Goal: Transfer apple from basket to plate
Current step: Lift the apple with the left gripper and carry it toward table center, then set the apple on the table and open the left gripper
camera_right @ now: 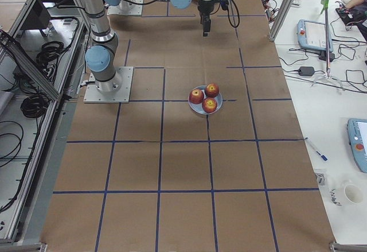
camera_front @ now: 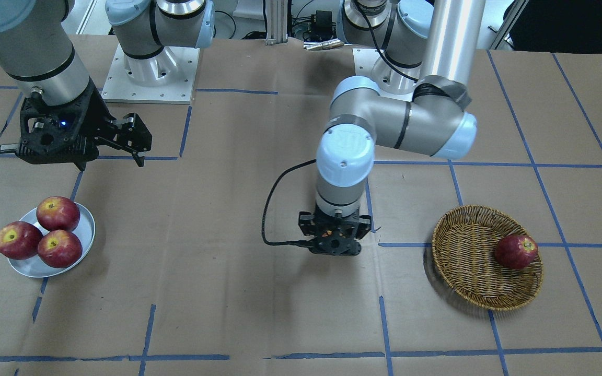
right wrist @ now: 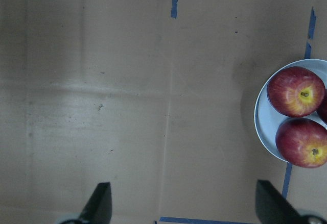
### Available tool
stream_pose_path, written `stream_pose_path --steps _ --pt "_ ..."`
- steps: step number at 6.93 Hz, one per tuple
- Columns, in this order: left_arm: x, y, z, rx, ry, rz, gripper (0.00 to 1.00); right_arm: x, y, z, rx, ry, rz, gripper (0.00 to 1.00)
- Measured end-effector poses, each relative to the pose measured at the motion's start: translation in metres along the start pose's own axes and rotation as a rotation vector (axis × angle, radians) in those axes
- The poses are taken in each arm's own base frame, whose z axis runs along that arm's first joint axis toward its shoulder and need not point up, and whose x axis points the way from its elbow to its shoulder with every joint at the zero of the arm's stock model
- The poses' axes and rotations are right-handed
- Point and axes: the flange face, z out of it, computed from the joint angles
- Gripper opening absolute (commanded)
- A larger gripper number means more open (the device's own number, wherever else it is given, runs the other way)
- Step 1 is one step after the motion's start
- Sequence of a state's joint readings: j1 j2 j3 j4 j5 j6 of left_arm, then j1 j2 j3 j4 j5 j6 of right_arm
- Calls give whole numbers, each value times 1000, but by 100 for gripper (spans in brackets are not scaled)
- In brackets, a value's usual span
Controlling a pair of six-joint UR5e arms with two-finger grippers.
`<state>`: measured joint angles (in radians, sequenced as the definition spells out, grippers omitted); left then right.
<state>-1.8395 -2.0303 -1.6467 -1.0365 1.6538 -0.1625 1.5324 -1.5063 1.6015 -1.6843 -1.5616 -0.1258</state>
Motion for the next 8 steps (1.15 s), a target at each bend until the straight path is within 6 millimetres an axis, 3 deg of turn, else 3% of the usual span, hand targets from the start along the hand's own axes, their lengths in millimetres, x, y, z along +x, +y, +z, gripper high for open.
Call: stream_pose_path --steps 1,2,3,5,6,8 --pt "45 0 15 9 3 6 43 0 0 0 0 0 0 100" --pt "76 -1 25 12 11 11 43 0 0 0 0 0 0 100" --pt "96 -1 32 10 20 14 50 0 0 0 0 0 0 100" --pt "109 -1 39 4 29 21 78 0 0 0 0 -1 0 100" --pt "109 -1 40 3 29 22 99 0 0 0 1 -1 0 100" --pt "107 -5 31 17 34 24 99 0 0 0 1 -1 0 100"
